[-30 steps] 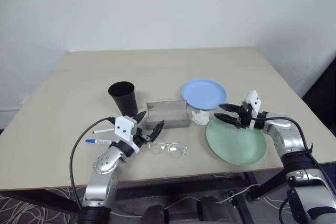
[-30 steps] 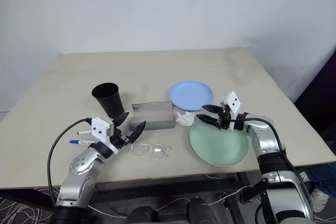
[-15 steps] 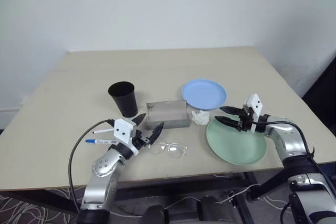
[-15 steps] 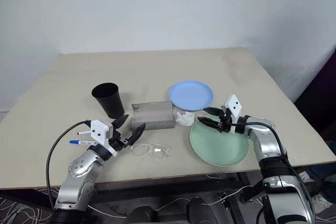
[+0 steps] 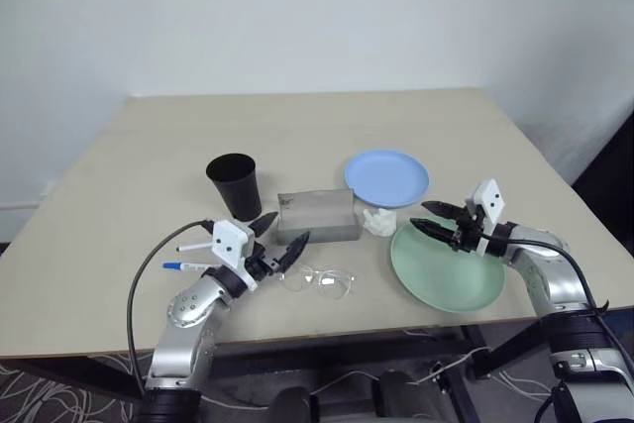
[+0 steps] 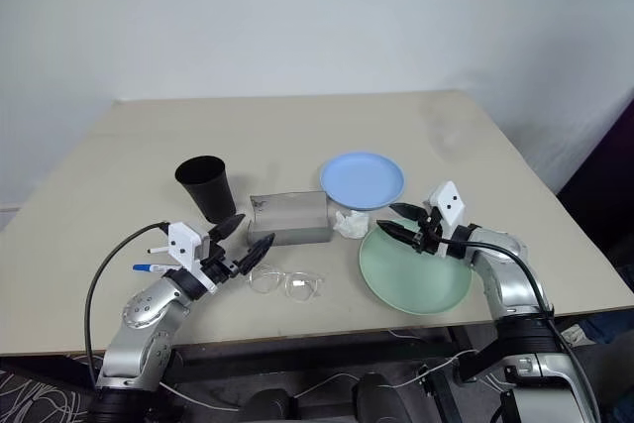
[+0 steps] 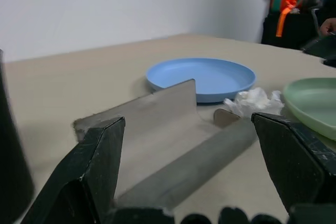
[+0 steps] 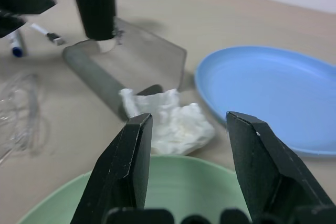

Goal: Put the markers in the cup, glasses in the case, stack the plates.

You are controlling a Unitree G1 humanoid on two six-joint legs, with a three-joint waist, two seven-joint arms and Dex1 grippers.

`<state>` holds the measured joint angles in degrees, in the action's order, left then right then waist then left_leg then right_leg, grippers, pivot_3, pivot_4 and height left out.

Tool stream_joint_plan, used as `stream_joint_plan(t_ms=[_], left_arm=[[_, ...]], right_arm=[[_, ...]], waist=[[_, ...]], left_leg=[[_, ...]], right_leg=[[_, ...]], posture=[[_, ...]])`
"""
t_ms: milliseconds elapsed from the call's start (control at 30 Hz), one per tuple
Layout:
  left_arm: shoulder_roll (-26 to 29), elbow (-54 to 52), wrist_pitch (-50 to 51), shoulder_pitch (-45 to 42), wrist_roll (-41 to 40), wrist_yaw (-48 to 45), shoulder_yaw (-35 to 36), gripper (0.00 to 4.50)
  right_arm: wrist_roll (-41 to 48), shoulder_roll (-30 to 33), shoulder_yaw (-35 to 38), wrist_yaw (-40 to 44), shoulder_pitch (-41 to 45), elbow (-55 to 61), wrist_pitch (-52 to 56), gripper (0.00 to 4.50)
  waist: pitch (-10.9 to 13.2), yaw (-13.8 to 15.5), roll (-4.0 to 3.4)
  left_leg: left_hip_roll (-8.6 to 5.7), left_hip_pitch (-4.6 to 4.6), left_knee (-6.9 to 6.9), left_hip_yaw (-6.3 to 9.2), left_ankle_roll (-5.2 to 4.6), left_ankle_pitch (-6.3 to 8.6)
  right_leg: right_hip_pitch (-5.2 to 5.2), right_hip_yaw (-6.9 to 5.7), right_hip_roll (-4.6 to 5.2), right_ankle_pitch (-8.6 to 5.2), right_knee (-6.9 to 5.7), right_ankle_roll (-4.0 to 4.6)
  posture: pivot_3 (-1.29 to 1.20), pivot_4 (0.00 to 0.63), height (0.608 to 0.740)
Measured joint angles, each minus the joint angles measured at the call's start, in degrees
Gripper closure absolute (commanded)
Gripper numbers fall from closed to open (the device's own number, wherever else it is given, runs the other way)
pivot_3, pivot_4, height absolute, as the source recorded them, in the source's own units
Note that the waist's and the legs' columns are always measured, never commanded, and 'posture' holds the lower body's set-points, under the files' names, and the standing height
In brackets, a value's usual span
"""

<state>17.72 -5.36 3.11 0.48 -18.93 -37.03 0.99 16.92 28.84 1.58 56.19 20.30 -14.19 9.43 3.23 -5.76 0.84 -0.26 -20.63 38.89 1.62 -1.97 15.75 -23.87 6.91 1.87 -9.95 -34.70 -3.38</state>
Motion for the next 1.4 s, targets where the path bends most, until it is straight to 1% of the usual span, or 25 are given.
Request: stream_joint_plan(t_ms=[33,133,167,267,367,567,767,867,1067,1200,1233,1400], left_arm=[[-0.06,0.00,0.41,-0.23,0.01,-0.37,-0.57,0.39],[0.04,-0.77,2.10,-1.06,0.02,-2.02,-3.08,0.39],[0.32,-1.10,2.81,-1.11,-0.02,-2.78,-3.77,0.39],[1.06,-2.63,5.19,-1.31,-0.22,-5.14,-5.98,0.39],[1.17,-3.11,6.64,-2.46,-0.32,-6.28,-6.89,0.39],[0.95,-3.28,7.99,-4.10,-0.32,-7.33,-7.93,0.39],[0.71,-3.89,8.99,-3.95,-0.35,-7.99,-9.01,0.39],[0.65,-4.15,9.18,-3.92,-0.35,-8.04,-9.08,0.39],[0.67,-4.15,9.33,-3.92,-0.35,-8.18,-9.07,0.39],[0.69,-4.15,9.33,-3.92,-0.35,-8.40,-9.06,0.39],[0.70,-4.15,9.33,-3.92,-0.34,-8.48,-9.05,0.39],[0.69,-4.15,9.33,-3.93,-0.33,-8.74,-9.05,0.39]], right_arm=[[0.02,0.80,0.25,0.07,0.00,-0.40,0.19,1.54],[-0.02,4.62,2.45,-0.01,0.00,-3.90,0.98,0.50],[-0.12,5.54,3.08,-0.44,0.09,-5.11,1.33,0.24],[-2.38,8.76,3.31,-2.72,0.49,-9.92,3.09,0.24],[-3.34,10.92,3.27,-2.12,0.77,-12.97,6.30,0.24],[-2.74,11.05,3.27,0.40,2.12,-14.89,13.40,0.24],[-2.73,10.97,3.27,1.05,4.02,-16.36,16.90,0.24],[-2.68,10.26,3.25,1.05,4.10,-16.72,17.96,0.83],[-2.72,9.78,2.62,1.03,4.17,-16.87,19.20,2.86],[-2.63,9.14,2.37,1.12,4.26,-16.85,19.75,4.32],[-2.22,9.13,2.66,1.25,4.46,-16.81,19.85,4.48],[0.16,8.63,3.99,2.22,6.14,-16.76,22.15,4.48]], waist=[[0.00,0.01,0.00],[0.00,-0.02,0.01],[0.00,-0.04,0.02],[0.01,-0.20,0.02],[0.01,-0.20,0.01],[0.01,-0.39,0.00],[0.01,-0.38,0.01],[0.01,-0.39,0.00],[0.01,-0.40,0.00],[0.01,-0.40,0.00],[0.00,-0.42,-0.01],[0.01,-0.41,0.01]], left_leg=[[-0.03,-0.01,0.01,0.00,0.00,0.00],[-0.07,-0.03,0.03,-0.05,-0.01,0.00],[-0.06,-0.01,0.03,-0.06,-0.01,0.01],[-0.01,0.04,0.00,-0.15,-0.01,0.00],[0.02,0.06,0.01,-0.15,-0.03,-0.01],[0.00,0.05,0.13,-0.19,-0.04,-0.01],[-0.02,0.02,0.14,-0.18,-0.04,-0.01],[-0.02,0.03,0.13,-0.17,-0.04,-0.01],[-0.02,0.02,0.14,-0.19,-0.04,-0.01],[-0.02,0.03,0.14,-0.18,-0.04,-0.01],[-0.01,0.04,0.14,-0.20,-0.04,-0.01],[0.01,0.05,0.15,-0.20,-0.04,-0.01]], right_leg=[[0.01,0.01,0.01,0.00,0.01,0.00],[0.03,0.09,0.02,0.00,0.05,-0.01],[0.04,0.09,0.02,0.00,0.05,-0.01],[-0.01,0.11,0.01,-0.01,0.02,0.00],[-0.01,0.10,-0.01,-0.01,0.00,0.00],[0.03,0.16,-0.03,-0.01,0.02,0.00],[0.03,0.19,-0.02,-0.01,0.03,0.00],[0.03,0.18,-0.02,-0.01,0.02,0.00],[0.03,0.19,-0.02,-0.01,0.02,0.00],[0.02,0.19,-0.02,-0.01,0.02,0.00],[0.03,0.19,-0.02,0.00,0.02,0.00],[0.04,0.18,-0.02,0.00,0.01,0.00]], posture=[[0.00,0.000,0.737],[0.00,0.000,0.737],[0.00,0.000,0.737],[0.00,0.000,0.737],[0.00,0.000,0.737],[0.00,0.000,0.737],[0.00,0.000,0.737],[0.00,0.000,0.737],[0.00,0.000,0.737],[0.00,0.000,0.737],[0.00,0.000,0.737],[0.00,0.000,0.737]])
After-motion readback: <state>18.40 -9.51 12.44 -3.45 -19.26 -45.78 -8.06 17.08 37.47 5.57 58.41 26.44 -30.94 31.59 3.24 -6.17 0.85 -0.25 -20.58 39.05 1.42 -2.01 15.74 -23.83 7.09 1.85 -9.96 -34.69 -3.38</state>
